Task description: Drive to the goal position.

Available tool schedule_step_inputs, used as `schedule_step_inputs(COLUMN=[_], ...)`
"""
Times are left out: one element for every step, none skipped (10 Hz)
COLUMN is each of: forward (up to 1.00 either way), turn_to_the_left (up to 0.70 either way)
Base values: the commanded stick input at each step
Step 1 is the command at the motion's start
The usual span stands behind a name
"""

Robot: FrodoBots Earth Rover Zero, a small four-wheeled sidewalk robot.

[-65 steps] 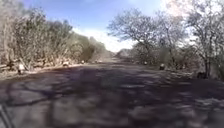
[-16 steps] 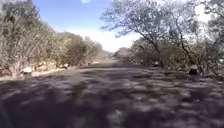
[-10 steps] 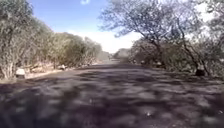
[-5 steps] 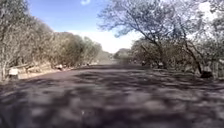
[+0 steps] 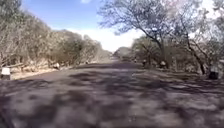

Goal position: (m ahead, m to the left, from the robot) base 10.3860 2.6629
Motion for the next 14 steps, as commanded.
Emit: schedule_step_inputs(forward=[0.7,0.7,0.7,0.7,0.7,0.7,0.7,0.7,0.7,0.7,0.7,0.7,0.7,0.7], turn_to_the_left=[0.0,0.0,0.0,0.0,0.0,0.0,0.0,0.0,0.0,0.0,0.0,0.0,0.0,0.0])
